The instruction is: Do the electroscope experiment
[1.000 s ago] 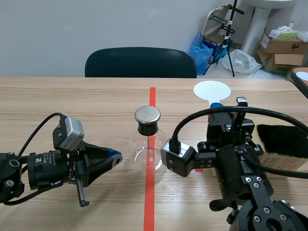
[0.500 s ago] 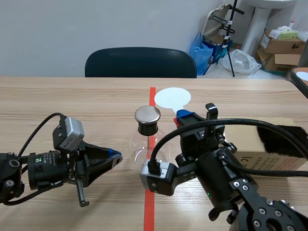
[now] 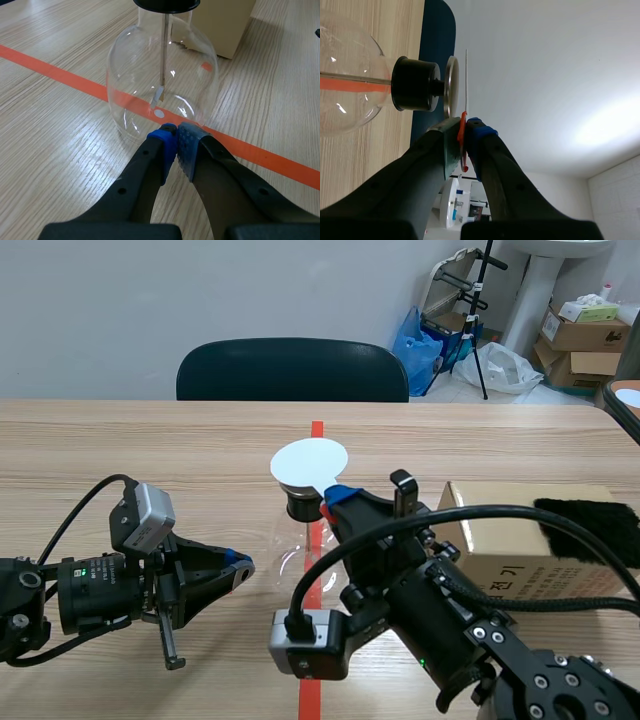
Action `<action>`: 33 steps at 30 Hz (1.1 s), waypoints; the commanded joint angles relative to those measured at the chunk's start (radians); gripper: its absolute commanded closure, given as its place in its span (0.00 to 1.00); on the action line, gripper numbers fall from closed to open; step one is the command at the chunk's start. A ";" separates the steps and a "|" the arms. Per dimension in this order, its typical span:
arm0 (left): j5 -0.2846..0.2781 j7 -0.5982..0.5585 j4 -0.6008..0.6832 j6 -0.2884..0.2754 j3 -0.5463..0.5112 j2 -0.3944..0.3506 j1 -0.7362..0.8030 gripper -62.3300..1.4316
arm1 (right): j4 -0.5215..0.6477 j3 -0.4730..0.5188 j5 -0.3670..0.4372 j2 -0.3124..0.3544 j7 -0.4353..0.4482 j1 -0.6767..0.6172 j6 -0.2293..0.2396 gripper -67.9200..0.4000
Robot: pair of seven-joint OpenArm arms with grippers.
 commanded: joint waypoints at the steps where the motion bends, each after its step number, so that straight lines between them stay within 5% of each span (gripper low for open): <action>1: -0.013 -0.014 0.017 -0.002 -0.006 0.005 -0.003 0.91 | 0.015 0.004 -0.003 0.002 0.000 0.010 -0.011 0.98; 28: -0.013 -0.014 0.017 -0.002 -0.006 0.005 -0.003 0.91 | 0.015 0.004 -0.003 0.002 -0.002 0.010 -0.011 0.98; 33: -0.013 -0.014 0.017 -0.002 -0.006 0.005 -0.003 0.91 | 0.015 0.004 -0.003 0.002 -0.057 0.010 -0.011 0.98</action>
